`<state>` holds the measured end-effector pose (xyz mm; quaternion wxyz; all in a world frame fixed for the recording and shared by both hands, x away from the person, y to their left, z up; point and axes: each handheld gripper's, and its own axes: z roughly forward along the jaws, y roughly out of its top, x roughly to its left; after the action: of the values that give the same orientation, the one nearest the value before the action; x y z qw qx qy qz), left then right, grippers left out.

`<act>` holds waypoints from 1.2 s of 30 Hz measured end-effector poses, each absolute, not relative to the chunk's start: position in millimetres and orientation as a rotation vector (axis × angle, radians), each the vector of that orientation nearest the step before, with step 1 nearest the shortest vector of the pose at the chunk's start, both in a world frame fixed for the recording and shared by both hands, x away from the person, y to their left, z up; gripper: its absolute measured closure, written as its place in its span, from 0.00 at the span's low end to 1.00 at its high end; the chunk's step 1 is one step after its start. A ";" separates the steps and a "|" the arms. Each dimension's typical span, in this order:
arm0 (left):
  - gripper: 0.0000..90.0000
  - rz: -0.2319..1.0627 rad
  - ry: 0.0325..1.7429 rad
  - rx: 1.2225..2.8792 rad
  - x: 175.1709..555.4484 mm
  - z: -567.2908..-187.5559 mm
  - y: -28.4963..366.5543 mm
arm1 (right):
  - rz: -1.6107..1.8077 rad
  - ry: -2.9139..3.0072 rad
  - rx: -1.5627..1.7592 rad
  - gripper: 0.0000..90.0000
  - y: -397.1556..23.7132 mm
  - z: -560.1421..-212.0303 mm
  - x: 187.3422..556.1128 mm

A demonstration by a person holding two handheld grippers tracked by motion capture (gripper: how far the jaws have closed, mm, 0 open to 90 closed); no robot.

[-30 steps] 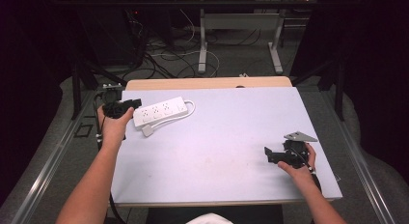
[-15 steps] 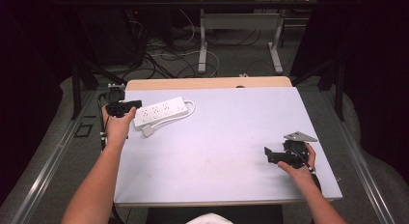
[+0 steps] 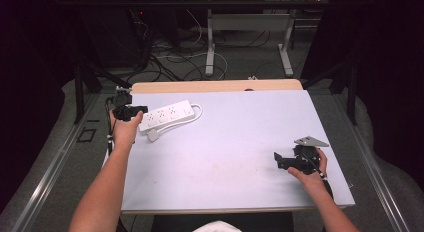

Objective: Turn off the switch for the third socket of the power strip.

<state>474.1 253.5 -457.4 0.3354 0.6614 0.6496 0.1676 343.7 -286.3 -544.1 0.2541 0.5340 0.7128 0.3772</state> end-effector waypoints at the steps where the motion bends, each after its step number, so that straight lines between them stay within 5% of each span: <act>1: 0.79 0.437 1.705 1.726 475.1 -458.7 253.3 | 1.023 1.934 1.449 0.00 -286.3 -544.3 344.0; 36: 0.88 0.318 1.897 1.815 503.8 -497.4 244.7 | 1.022 1.942 1.452 0.00 -286.6 -545.0 344.3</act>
<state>503.8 244.7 -497.4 0.2458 0.6652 0.6953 0.1165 344.3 -286.6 -545.0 0.2522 0.5340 0.7141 0.3758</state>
